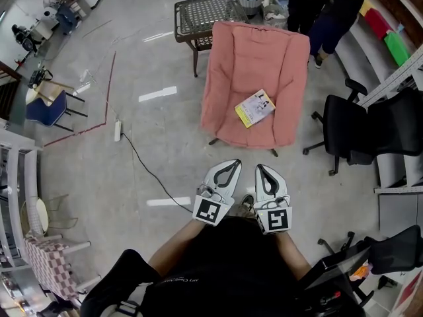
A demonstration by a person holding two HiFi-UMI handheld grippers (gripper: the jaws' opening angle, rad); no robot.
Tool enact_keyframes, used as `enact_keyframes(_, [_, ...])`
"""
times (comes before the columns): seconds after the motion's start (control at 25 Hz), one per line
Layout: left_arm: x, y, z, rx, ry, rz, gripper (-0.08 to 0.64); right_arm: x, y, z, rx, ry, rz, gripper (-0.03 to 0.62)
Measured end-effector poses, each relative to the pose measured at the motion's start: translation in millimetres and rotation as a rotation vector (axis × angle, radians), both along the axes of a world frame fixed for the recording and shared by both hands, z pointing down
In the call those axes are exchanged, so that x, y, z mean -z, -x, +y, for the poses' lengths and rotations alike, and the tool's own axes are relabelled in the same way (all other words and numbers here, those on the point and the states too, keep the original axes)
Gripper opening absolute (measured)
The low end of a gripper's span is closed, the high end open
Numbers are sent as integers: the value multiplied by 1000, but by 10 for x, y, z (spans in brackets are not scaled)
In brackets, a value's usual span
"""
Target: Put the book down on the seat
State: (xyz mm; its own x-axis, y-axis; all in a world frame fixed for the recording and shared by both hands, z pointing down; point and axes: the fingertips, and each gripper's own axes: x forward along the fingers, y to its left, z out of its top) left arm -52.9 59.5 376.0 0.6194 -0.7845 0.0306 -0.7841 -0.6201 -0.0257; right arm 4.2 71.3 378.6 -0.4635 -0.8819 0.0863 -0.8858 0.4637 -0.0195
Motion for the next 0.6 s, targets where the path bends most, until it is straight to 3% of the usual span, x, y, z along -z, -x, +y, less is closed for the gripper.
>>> enact_keyframes(0.6, [-55,137,-145,-38,16,14,-3,-29,184,-132,-9,9,29,8])
